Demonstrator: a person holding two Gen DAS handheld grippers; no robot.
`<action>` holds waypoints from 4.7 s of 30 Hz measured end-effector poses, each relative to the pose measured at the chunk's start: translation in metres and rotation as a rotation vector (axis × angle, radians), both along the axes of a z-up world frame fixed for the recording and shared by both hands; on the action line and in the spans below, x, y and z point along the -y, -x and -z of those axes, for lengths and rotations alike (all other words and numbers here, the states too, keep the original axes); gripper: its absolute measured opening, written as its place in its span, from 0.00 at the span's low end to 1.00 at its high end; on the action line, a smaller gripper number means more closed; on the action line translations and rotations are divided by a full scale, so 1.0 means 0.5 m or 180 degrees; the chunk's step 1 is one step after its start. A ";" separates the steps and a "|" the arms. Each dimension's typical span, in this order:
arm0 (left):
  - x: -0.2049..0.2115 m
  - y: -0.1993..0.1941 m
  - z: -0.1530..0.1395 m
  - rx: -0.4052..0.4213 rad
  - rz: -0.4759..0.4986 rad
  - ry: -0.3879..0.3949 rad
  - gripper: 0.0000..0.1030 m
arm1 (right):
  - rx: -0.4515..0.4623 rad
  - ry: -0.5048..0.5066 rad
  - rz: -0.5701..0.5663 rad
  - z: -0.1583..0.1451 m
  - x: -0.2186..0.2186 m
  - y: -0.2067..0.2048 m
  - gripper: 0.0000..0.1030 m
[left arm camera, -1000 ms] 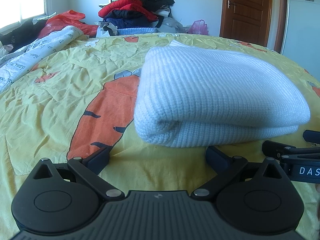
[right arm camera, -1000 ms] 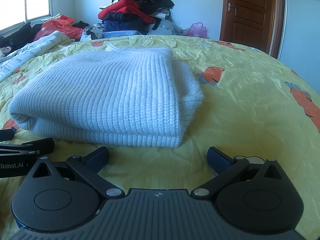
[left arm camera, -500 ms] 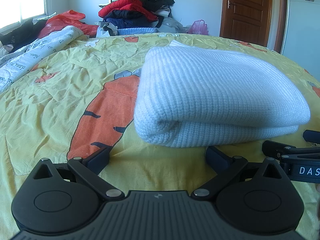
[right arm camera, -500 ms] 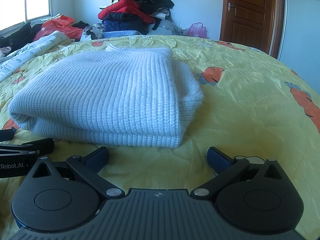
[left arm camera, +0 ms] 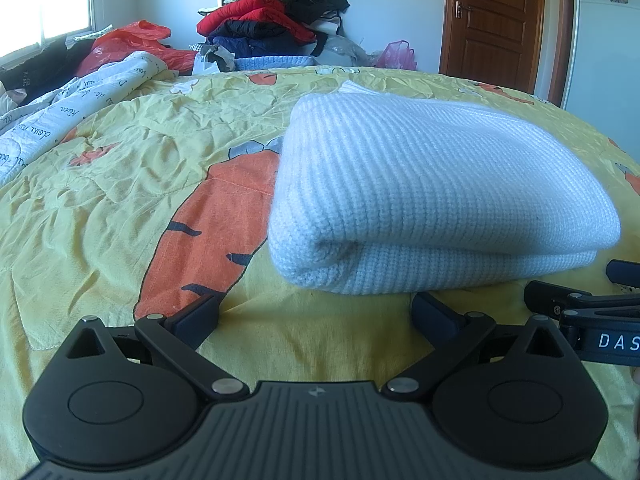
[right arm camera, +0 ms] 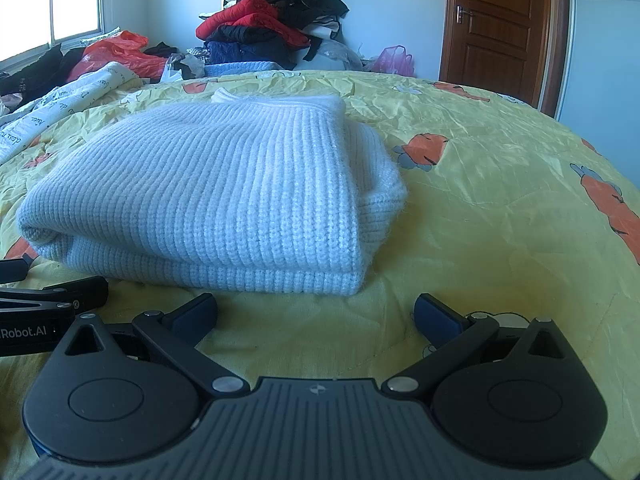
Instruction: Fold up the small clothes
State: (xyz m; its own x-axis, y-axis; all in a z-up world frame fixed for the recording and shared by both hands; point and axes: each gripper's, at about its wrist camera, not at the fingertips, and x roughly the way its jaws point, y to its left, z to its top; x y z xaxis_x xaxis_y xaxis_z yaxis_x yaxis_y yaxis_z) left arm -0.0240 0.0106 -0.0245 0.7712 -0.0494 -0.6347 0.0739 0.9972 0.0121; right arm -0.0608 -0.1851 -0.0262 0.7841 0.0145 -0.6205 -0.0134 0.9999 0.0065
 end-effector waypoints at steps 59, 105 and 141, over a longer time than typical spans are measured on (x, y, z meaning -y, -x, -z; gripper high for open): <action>-0.002 0.000 0.000 0.0003 0.0006 0.0006 1.00 | 0.0003 -0.0003 0.0001 0.000 0.000 0.000 1.00; -0.007 -0.004 -0.007 -0.0074 0.0058 0.0012 1.00 | 0.0000 -0.0001 0.0001 0.000 -0.002 0.000 1.00; 0.005 0.095 -0.115 0.0248 0.0048 0.0017 1.00 | 0.0142 -0.0201 -0.0001 -0.101 0.023 0.074 1.00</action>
State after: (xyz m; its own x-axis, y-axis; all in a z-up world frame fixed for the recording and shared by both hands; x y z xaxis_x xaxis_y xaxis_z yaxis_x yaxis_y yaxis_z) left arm -0.0717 0.0082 0.0330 0.8173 -0.0648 -0.5725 0.0881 0.9960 0.0131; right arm -0.0976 -0.1965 0.0242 0.8109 0.0527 -0.5828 -0.0154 0.9975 0.0689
